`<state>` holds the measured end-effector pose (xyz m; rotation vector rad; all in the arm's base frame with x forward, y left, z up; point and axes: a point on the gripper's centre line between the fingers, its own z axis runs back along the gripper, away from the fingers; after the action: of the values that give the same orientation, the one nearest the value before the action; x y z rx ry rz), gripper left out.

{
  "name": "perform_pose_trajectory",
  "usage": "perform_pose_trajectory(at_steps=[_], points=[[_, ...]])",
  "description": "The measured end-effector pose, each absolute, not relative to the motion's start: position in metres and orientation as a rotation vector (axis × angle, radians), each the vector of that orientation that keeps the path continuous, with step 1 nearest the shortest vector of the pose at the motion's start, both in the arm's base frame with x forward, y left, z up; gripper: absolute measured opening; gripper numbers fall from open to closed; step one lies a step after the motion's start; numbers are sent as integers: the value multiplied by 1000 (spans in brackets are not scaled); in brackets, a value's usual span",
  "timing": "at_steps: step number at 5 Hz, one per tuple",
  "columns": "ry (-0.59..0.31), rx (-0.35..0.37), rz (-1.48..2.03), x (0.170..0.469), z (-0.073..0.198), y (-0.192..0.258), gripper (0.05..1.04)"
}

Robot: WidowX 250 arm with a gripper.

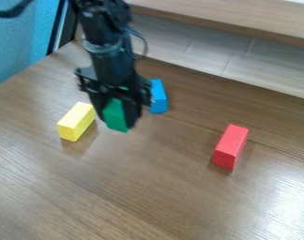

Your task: Put the green rectangular to top left

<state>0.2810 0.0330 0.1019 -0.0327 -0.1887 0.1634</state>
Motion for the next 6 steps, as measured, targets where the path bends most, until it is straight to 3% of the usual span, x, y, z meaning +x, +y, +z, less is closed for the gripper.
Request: perform_pose_trajectory(at_steps=[3, 6], points=[[-172, -36, 319, 280, 95, 113, 592], [-111, -21, 339, 275, 72, 125, 592]])
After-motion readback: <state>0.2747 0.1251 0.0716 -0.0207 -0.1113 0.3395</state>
